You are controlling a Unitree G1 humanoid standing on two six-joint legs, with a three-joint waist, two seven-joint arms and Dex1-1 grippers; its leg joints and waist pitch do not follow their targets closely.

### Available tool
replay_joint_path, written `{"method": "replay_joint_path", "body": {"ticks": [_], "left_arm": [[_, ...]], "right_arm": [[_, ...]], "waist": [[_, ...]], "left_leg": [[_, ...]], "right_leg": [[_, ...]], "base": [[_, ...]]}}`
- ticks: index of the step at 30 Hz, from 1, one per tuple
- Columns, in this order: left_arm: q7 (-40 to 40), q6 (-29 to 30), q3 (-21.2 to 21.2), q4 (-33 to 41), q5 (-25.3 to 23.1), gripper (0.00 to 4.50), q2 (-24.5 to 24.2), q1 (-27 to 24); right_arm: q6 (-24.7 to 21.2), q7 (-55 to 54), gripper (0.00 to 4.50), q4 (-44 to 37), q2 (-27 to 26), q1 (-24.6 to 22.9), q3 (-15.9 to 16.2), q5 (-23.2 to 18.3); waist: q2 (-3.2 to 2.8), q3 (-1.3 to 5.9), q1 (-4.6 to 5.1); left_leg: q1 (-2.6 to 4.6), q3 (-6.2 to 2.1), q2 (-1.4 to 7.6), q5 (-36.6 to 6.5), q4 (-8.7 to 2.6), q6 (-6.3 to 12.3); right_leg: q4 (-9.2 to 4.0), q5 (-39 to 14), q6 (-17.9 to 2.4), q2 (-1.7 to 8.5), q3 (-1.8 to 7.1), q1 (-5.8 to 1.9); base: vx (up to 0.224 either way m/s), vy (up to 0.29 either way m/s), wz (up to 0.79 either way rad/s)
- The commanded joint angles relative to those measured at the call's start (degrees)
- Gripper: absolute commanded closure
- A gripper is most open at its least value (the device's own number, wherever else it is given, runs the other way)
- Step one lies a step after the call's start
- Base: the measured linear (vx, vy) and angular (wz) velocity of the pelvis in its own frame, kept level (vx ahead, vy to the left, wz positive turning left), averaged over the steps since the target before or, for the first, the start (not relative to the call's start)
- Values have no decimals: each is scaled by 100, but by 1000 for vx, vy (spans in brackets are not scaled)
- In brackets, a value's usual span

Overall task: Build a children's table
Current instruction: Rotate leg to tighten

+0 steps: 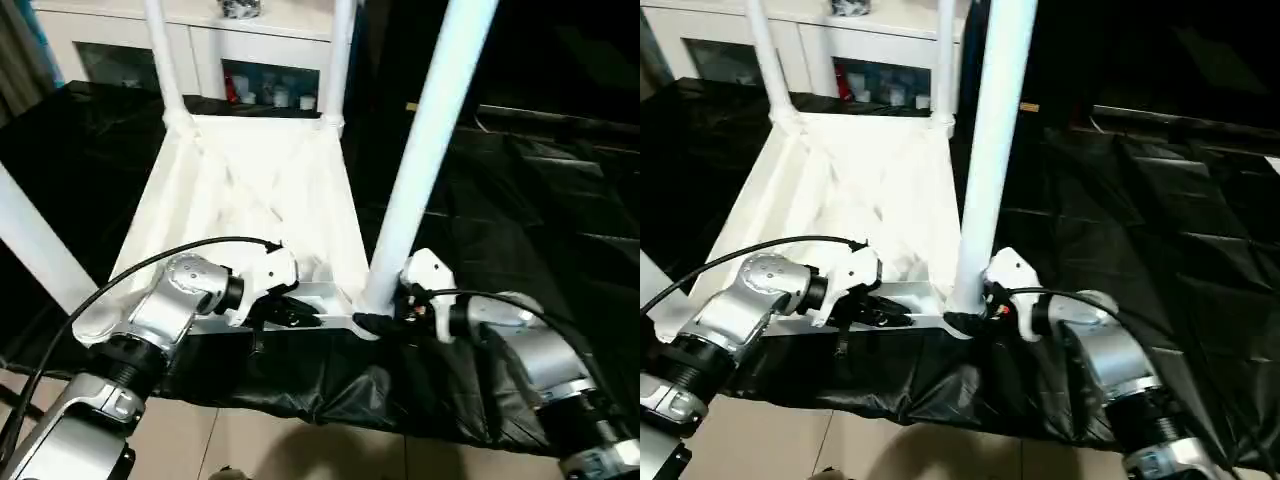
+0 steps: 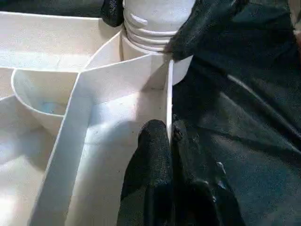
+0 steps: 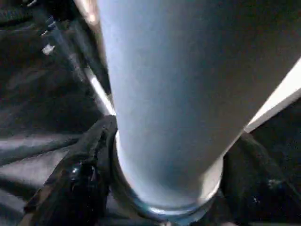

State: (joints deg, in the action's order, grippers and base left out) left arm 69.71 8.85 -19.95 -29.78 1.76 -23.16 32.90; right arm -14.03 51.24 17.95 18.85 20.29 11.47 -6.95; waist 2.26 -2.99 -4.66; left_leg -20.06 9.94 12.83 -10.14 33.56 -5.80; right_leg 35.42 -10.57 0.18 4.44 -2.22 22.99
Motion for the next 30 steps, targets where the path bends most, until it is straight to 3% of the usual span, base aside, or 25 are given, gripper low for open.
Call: {"method": "replay_joint_path", "body": {"ticks": [1, 5, 7, 11, 14, 15, 16, 17, 18, 20, 22, 27, 30], "left_arm": [[-314, 174, -109, -82, -82, 450, 277, -74], [-821, 321, -69, -166, -154, 450, 617, -15], [-1466, 485, -104, -368, -295, 450, 1146, 97], [-2055, 582, -179, -622, -430, 450, 1733, 229], [-2157, 536, -227, -678, -511, 450, 1834, 268], [-2131, 520, -227, -659, -523, 450, 1811, 254], [-1973, 444, -244, -591, -527, 450, 1722, 203], [-1973, 444, -244, -591, -527, 450, 1722, 203], [-1881, 433, -244, -534, -522, 450, 1639, 163], [-1690, 301, -238, -452, -526, 450, 1508, 96], [-1473, 240, -229, -372, -499, 450, 1390, 42], [-580, 44, -94, -73, -159, 450, 929, -98], [-351, -86, -60, -70, -121, 450, 753, -71]], "right_arm": [[10, -545, 172, 263, -214, 133, -91, 68], [18, -1272, 177, 546, -637, 156, -256, 100], [77, -2016, 178, 912, -1187, 262, -325, 165], [268, -2920, 178, 1405, -1790, 582, -207, 498], [488, -2801, 178, 1420, -1903, 643, -65, 578], [496, -2767, 178, 1393, -1904, 635, -131, 511], [405, -2601, 144, 1316, -1914, 604, -369, 222], [405, -2601, 144, 1316, -1914, 604, -369, 222], [402, -2373, 109, 1206, -1814, 554, -412, 118], [475, -1985, 106, 1062, -1601, 474, -396, 74], [502, -1642, 71, 965, -1375, 411, -340, 80], [651, -360, 59, 699, -429, 231, -76, 93], [653, 93, 59, 592, -158, 197, -18, 41]], "waist": [[-10, 321, 8], [3, 309, 45], [-9, 304, 66], [-13, 314, 132], [-18, 332, 130], [-17, 340, 130], [-24, 344, 125], [-24, 344, 125], [-25, 347, 118], [-23, 351, 113], [-21, 365, 97], [-8, 386, 55], [-15, 398, 22]], "left_leg": [[10, 23, 4, -1725, -447, -106], [20, 13, -8, -1874, -458, -167], [21, 1, -14, -1878, -463, -176], [15, -17, -36, -1931, -470, -217], [17, -17, -43, -2043, -466, -89], [8, -17, -44, -2018, -469, -67], [10, -7, -47, -1996, -472, -6], [10, -7, -47, -1996, -472, -6], [-2, -11, -40, -1959, -478, 7], [-16, -6, -31, -1919, -480, 52], [-16, 1, -19, -1798, -475, 87], [-41, 41, -19, -1326, -441, 237], [-38, 53, -18, -1086, -427, 330]], "right_leg": [[-476, -1818, -1003, 270, 169, -215], [-521, -2165, -892, 273, 163, -193], [-549, -2283, -821, 274, 159, -178], [-575, -2445, -725, 264, 145, -178], [-608, -2478, -638, 261, 153, -168], [-604, -2438, -635, 261, 154, -179], [-611, -2343, -647, 255, 157, -179], [-611, -2343, -647, 255, 157, -179], [-602, -2281, -673, 255, 155, -184], [-593, -2146, -712, 252, 154, -198], [-570, -1929, -776, 258, 161, -212], [-508, -1334, -957, 262, 175, -266], [-451, -863, -1120, 238, 168, -277]], "base": [[0, 0, 0], [0, 0, 0], [0, 0, 0], [0, 0, 0], [0, 0, 0], [0, 0, 0], [0, 0, 0], [0, 0, 0], [0, 0, 0], [0, 0, 0], [0, 0, 0], [0, 0, 0], [0, 0, 0]]}}
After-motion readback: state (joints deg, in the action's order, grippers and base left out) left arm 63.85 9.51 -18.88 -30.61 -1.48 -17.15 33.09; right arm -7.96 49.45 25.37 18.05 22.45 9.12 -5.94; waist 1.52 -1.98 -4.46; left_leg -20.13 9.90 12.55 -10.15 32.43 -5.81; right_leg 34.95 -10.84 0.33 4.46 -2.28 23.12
